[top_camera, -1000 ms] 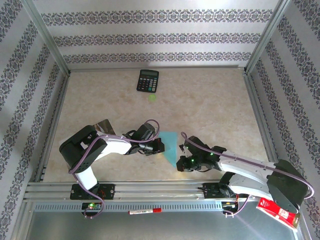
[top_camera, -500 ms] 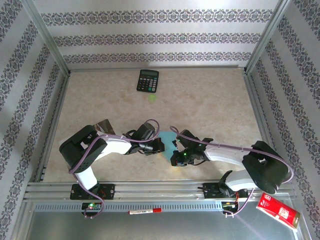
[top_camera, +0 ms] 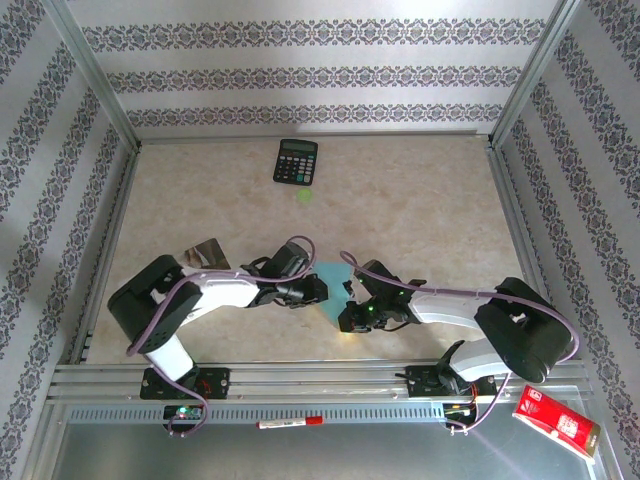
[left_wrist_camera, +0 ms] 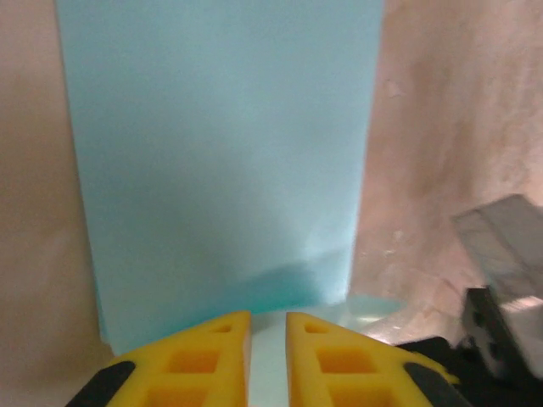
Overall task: Fold a paper plane with a square sheet of paper (pick it up from the middle)
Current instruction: Third fold the triangle at the center of the table.
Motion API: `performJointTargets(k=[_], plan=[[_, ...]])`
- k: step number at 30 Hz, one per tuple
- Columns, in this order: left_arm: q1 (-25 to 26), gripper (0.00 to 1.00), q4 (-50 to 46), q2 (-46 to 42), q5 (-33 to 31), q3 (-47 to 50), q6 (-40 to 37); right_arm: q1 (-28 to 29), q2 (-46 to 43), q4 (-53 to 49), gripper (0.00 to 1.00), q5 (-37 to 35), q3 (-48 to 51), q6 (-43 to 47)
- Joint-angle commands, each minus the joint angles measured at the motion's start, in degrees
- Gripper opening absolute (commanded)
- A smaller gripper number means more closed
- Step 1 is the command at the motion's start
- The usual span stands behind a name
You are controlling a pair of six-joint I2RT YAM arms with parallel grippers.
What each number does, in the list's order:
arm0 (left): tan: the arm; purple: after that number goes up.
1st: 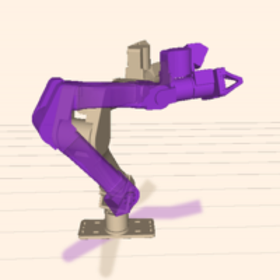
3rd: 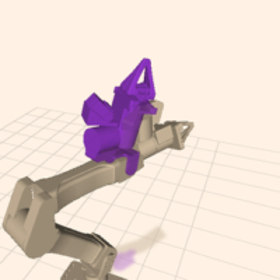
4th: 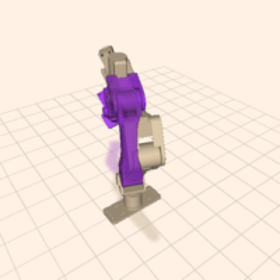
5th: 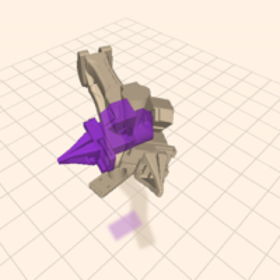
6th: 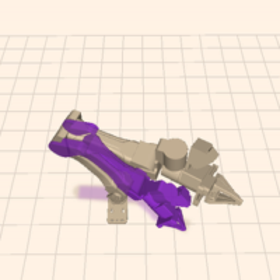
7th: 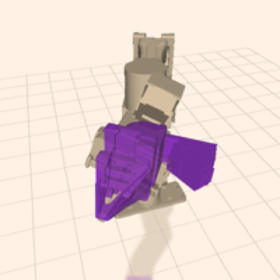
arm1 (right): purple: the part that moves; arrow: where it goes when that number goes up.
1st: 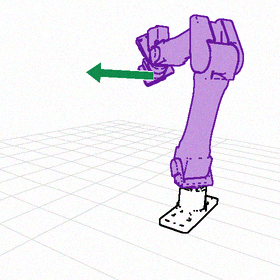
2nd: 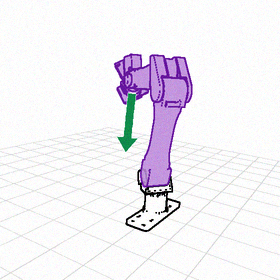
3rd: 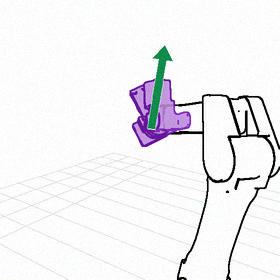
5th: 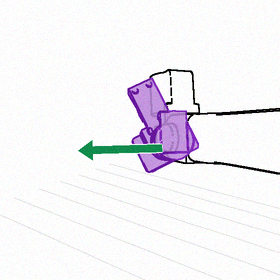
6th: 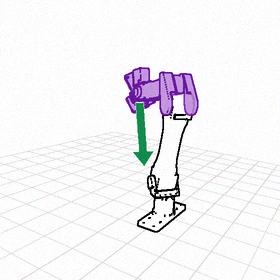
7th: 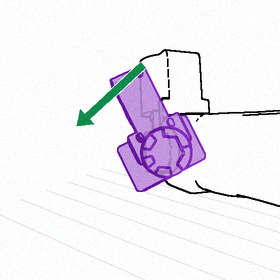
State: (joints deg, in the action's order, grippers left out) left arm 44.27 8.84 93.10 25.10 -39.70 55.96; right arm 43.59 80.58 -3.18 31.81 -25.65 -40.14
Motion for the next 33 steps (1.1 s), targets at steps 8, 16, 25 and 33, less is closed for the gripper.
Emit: performJointTargets(k=[8, 16, 25, 33], plan=[[4.34, 0.00, 1.82, -4.02, -1.71, 4.03, 8.23, -0.80, 2.12, -2.96, 0.01, -4.57, 3.27, 0.57], [7.47, 0.00, 7.64, 2.52, -0.10, 2.56, 11.72, -1.05, 2.14, -3.49, 0.00, -4.59, 3.12, 1.02], [8.64, 0.00, 7.63, 3.70, -0.81, 2.21, 12.10, -1.21, 1.91, -3.85, 0.00, -4.69, 3.50, 1.03], [8.40, 0.00, -0.42, -2.03, -5.75, 1.87, 8.77, -1.32, 1.11, -4.77, 0.00, -4.48, 3.63, 1.27]])
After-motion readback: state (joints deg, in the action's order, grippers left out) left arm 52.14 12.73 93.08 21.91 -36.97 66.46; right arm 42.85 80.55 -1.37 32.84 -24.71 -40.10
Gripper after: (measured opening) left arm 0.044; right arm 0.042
